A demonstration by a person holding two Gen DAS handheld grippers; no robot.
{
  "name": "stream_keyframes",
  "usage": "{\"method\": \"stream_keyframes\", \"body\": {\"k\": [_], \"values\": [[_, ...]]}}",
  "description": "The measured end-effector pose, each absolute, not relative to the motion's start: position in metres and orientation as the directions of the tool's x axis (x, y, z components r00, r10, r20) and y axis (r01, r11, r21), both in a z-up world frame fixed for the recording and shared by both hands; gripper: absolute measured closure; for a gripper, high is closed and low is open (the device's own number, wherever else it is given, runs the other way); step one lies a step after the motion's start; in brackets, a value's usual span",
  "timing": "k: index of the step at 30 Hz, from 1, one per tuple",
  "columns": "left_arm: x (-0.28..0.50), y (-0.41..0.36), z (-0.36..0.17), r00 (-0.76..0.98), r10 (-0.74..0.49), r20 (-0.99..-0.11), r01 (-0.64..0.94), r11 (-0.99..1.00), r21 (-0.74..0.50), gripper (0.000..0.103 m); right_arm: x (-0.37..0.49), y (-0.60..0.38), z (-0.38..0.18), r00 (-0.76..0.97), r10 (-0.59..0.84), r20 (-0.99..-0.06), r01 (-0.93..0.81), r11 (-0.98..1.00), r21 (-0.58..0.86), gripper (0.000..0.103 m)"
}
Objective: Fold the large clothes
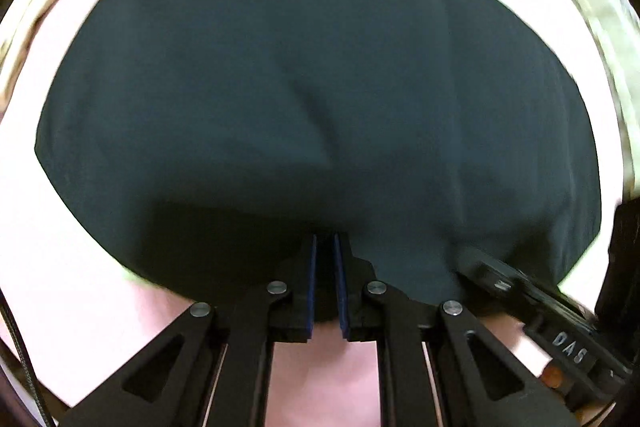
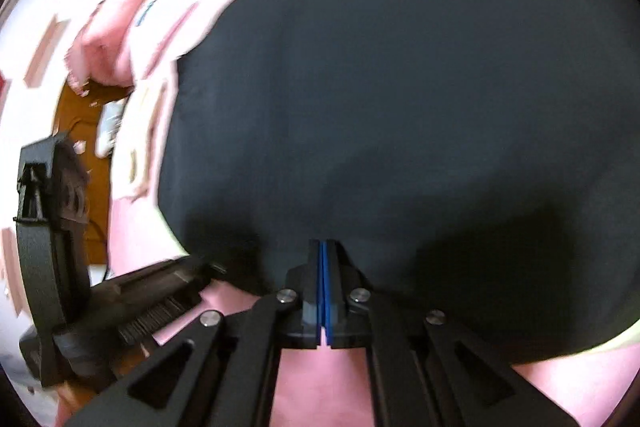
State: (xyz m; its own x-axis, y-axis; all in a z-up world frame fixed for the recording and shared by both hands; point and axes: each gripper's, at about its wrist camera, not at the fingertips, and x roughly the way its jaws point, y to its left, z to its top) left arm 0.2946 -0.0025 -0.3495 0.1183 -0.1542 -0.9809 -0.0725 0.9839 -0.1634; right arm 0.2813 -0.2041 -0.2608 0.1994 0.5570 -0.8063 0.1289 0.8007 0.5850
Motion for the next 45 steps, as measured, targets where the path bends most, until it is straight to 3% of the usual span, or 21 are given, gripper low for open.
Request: {"method": "stream_keyframes", "body": {"k": [3,5,6,7,8,11,17,22,24,26,29,32,38,45], "values": [[0.298,0.036,-0.351,0.156,-0.052,-0.986,-0.164,0.983,-0.078,0.099,0.282,-0.238,-0.259,0.242,0.522,-0.818,0.156,0.811,0.563,0.103],[0.294,0.065,-0.351,0.173,-0.075,-0.982,-0.225,0.968,-0.114,0.102,0.277,-0.274,-0.253,0.278,0.38,-0.882,0.194,0.877,0.439,0.103],[0.293,0.078,-0.352,0.17,-0.013,-0.985,-0.252,0.966,-0.056,0.102,0.274,-0.293,-0.252,0.299,0.37,-0.88,0.211,0.873,0.439,0.103],[0.29,0.094,-0.353,0.147,0.167,-0.975,-0.271,0.955,0.123,0.102,0.27,-0.312,-0.251,0.309,0.356,-0.882,0.245,0.866,0.436,0.103],[0.288,0.104,-0.355,0.145,0.224,-0.964,-0.267,0.947,0.18,0.102,0.262,-0.34,-0.251,0.295,0.23,-0.927,0.32,0.891,0.323,0.103],[0.278,0.135,-0.365,0.151,0.084,-0.985,-0.308,0.951,0.034,0.102,0.246,-0.385,-0.249,0.31,0.226,-0.923,0.393,0.854,0.341,0.103],[0.253,0.143,-0.376,0.065,0.122,-0.99,-0.329,0.94,0.094,0.102,0.249,-0.361,-0.243,0.248,0.1,-0.964,0.328,0.927,0.181,0.103],[0.232,0.148,-0.349,0.158,0.134,-0.978,-0.365,0.929,0.068,0.102,0.251,-0.333,-0.225,0.273,-0.026,-0.962,0.33,0.942,0.069,0.103],[0.224,0.137,-0.325,0.248,0.122,-0.961,-0.314,0.948,0.039,0.101,0.247,-0.317,-0.207,0.364,0.026,-0.931,0.287,0.948,0.138,0.103],[0.222,0.113,-0.304,0.318,0.021,-0.948,-0.208,0.977,-0.048,0.092,0.246,-0.299,-0.196,0.432,0.141,-0.891,0.226,0.939,0.258,0.103],[0.235,0.072,-0.302,0.251,-0.239,-0.938,-0.07,0.962,-0.264,0.089,0.254,-0.266,-0.207,0.444,0.457,-0.771,0.166,0.804,0.571,0.103],[0.259,0.048,-0.313,0.213,-0.352,-0.911,-0.035,0.929,-0.367,0.089,0.27,-0.246,-0.234,0.417,0.584,-0.697,0.231,0.673,0.703,0.103],[0.319,0.038,-0.33,0.243,-0.352,-0.904,-0.053,0.925,-0.375,0.089,0.331,-0.208,-0.26,0.431,0.625,-0.651,0.235,0.619,0.75,0.103],[0.349,0.067,-0.347,0.297,-0.335,-0.894,-0.107,0.919,-0.379,0.089,0.402,-0.237,-0.269,0.506,0.551,-0.664,0.242,0.648,0.722,0.103]]}}
